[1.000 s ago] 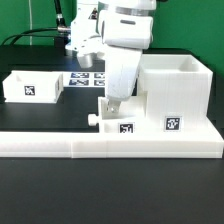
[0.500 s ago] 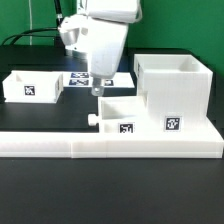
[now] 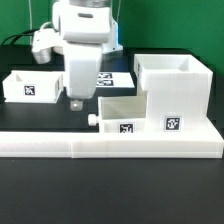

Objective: Assemble drawer

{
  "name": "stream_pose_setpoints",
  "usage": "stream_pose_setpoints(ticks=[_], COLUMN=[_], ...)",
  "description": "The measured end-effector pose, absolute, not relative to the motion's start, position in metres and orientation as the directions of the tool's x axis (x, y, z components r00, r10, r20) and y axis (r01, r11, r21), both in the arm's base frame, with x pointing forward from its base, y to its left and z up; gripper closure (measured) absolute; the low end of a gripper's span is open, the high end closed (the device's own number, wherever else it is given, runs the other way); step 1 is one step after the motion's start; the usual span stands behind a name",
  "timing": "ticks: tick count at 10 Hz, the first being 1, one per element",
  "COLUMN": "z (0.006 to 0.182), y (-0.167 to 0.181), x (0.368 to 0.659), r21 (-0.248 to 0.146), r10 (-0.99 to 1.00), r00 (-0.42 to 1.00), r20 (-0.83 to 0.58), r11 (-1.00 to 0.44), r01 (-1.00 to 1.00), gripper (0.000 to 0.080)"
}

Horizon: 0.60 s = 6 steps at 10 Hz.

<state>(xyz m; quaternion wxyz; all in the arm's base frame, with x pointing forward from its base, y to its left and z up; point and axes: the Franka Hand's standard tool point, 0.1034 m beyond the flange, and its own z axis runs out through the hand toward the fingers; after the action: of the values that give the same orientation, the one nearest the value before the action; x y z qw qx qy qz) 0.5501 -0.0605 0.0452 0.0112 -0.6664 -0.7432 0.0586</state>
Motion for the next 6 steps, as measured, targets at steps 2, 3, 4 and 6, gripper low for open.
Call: stream_pose_setpoints(ticks=[2,3,4,6], z=[0.046,0.043,0.041,0.04], y=[-0.071,-0.074,-0.07,-0.045], x=[0.56,0.56,0.564,0.568], r21=[-0.113,-0.129,-0.134,-0.136], r10=[0.993,0.995,0.995,0.995], r00=[-0.119,-0.087,-0.057,-0.013], r20=[0.004,0.052,0.088,0.094], r11=[0.119,0.093,0.068,0.026], r01=[0.986,0.987,0.989,0.99], gripper=[0.0151,0.0151,0.0151,0.0151])
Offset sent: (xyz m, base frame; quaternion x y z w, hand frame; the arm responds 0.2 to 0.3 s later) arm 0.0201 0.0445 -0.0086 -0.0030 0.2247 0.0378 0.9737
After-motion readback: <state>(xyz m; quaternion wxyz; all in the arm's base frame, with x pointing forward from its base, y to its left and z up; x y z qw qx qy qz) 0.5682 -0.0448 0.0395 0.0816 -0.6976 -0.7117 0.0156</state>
